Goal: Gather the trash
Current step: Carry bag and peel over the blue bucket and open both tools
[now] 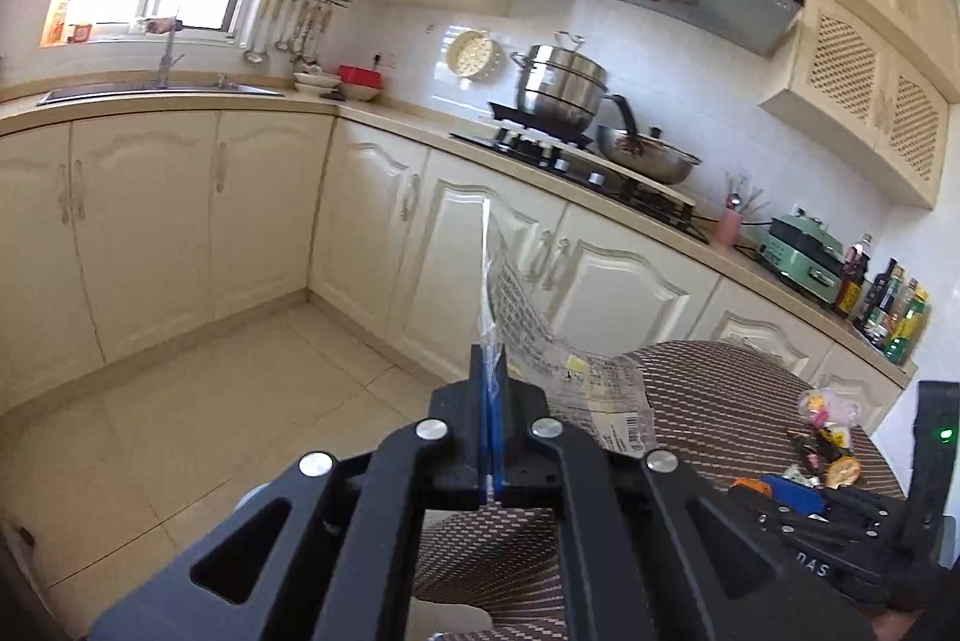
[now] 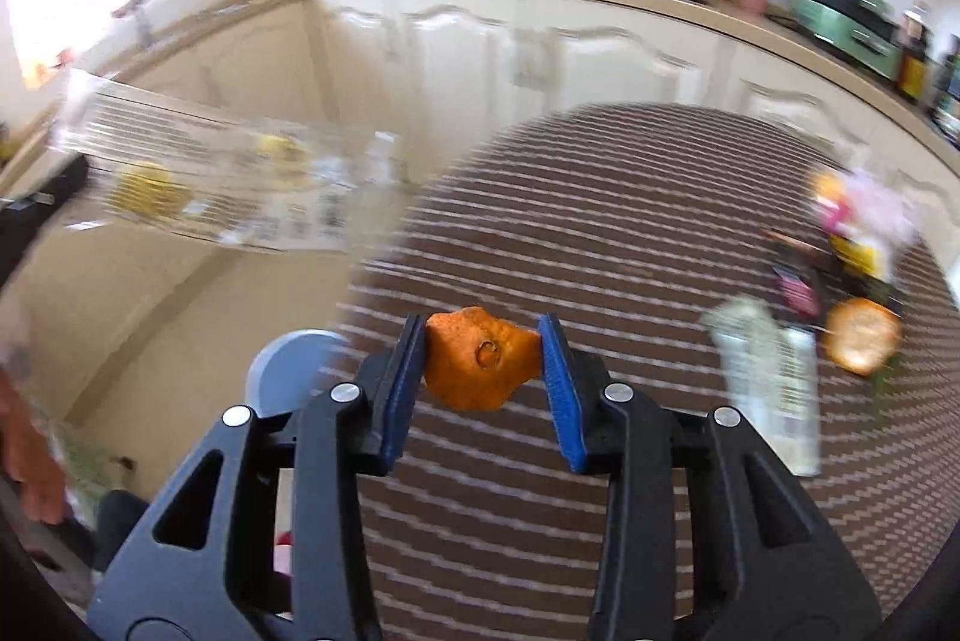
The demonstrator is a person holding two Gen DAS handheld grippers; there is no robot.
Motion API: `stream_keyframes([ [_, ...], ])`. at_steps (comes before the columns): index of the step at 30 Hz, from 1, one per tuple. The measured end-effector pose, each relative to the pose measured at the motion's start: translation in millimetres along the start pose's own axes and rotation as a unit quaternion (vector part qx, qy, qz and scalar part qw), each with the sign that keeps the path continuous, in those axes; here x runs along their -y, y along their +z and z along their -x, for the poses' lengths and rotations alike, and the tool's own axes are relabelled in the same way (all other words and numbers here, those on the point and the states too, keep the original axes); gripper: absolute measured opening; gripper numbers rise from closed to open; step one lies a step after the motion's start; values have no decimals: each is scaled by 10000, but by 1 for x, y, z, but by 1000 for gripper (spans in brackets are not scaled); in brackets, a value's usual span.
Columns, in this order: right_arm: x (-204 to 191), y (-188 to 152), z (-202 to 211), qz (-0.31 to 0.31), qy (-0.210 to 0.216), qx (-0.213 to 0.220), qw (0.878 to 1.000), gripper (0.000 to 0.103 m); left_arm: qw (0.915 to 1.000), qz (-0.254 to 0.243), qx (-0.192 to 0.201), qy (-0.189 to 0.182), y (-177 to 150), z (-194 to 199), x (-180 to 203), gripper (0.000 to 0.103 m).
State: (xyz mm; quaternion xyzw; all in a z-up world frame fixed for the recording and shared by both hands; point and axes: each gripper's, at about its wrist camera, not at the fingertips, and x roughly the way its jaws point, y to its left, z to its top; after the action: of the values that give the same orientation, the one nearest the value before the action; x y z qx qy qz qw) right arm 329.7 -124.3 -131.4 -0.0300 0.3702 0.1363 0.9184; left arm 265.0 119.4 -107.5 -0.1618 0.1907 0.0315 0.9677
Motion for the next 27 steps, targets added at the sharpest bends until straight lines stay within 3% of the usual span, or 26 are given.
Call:
stream_keyframes([
  [5, -73, 10, -30, 380, 652, -14, 9971, 38, 9984, 213, -193, 492, -5, -12, -63, 1],
  [11, -151, -3, -111, 581, 1282, -568, 9884, 38, 9896, 429, -804, 1110, -38, -49, -143, 1],
  [18, -194, -39, -215, 534, 1486, -1318, 9786, 38, 9663, 604, -1814, 1726, -96, -122, -219, 1],
  [20, -201, -49, -242, 509, 1471, -1510, 9762, 38, 9582, 574, -2164, 1780, -116, -150, -233, 1],
  [27, -214, -73, -311, 429, 1385, -1942, 9702, 38, 9440, 479, -2782, 1707, -156, -211, -251, 1],
])
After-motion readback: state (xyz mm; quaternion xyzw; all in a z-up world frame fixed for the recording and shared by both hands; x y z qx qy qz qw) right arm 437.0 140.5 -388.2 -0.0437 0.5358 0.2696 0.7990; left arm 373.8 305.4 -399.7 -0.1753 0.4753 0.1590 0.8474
